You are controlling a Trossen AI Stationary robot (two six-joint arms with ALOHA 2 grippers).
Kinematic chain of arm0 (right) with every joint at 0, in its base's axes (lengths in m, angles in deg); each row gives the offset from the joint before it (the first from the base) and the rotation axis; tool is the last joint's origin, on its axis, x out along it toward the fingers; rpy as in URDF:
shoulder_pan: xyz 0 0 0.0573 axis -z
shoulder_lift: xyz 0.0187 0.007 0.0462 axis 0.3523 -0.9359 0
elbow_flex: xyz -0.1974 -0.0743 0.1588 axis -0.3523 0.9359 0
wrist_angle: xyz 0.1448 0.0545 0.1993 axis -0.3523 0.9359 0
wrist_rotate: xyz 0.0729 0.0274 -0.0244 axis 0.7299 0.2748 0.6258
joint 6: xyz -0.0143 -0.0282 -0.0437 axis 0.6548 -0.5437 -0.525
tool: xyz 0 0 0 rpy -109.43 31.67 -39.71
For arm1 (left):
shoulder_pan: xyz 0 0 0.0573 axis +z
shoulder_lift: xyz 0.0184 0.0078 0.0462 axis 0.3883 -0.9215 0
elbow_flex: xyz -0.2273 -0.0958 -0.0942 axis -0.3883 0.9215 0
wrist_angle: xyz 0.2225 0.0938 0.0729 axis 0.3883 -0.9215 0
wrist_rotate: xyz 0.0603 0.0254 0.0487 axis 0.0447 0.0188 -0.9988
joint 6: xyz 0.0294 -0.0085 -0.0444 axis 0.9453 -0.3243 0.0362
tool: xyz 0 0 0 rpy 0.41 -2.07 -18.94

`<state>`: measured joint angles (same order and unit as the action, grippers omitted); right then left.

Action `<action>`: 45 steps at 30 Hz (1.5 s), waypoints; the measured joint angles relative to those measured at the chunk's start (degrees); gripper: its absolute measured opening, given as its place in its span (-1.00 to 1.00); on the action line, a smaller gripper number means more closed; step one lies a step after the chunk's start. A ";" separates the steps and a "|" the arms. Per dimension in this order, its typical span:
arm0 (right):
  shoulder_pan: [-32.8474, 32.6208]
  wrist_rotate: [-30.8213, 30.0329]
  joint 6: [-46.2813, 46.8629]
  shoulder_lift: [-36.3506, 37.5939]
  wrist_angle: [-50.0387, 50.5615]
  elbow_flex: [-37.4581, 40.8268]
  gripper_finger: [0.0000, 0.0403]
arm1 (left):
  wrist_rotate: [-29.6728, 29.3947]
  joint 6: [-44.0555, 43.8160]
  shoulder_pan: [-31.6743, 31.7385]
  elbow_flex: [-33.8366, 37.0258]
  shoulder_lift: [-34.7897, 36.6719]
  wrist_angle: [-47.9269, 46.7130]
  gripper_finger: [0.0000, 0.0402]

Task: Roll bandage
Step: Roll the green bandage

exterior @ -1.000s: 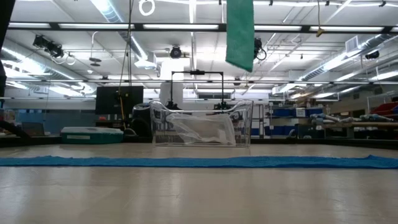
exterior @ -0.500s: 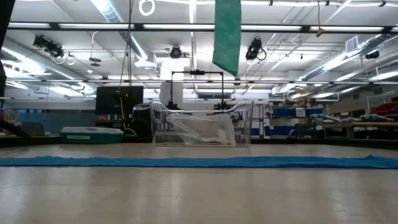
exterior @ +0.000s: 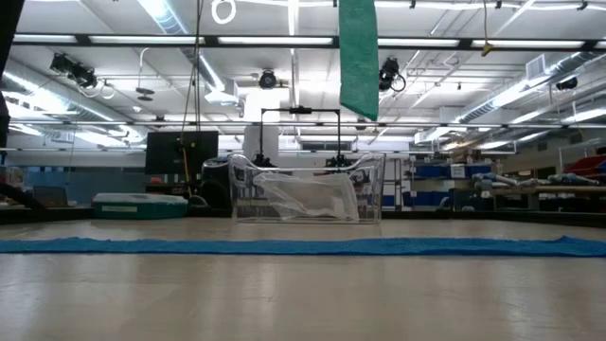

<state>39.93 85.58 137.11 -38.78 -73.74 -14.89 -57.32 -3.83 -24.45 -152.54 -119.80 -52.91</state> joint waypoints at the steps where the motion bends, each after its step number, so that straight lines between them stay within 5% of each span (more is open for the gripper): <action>1: -0.03 0.15 0.00 0.04 0.04 0.00 -1.00 | 0.02 0.00 -0.02 0.00 0.00 0.00 -0.36; 18: -2.44 0.99 -1.37 -0.10 -0.10 -0.01 -1.00 | -1.31 0.66 0.09 -0.02 -1.20 3.20 -0.39; 24: -2.44 0.93 -3.61 -0.10 -0.50 -0.02 -0.96 | -0.99 0.48 0.09 -0.02 -1.22 3.30 -0.90; 36: 1.69 3.84 -6.99 3.61 -0.62 0.00 -0.68 | 1.79 -9.00 1.15 -0.13 -1.15 3.90 -0.92; 45: -1.04 -0.79 -22.54 8.57 2.75 -0.13 -0.72 | 7.07 -17.59 4.54 -0.04 -1.20 5.44 -0.92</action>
<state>38.90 84.79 114.57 -30.21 -70.99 -15.02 -50.25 -21.42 -19.91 -152.58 -121.01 -47.47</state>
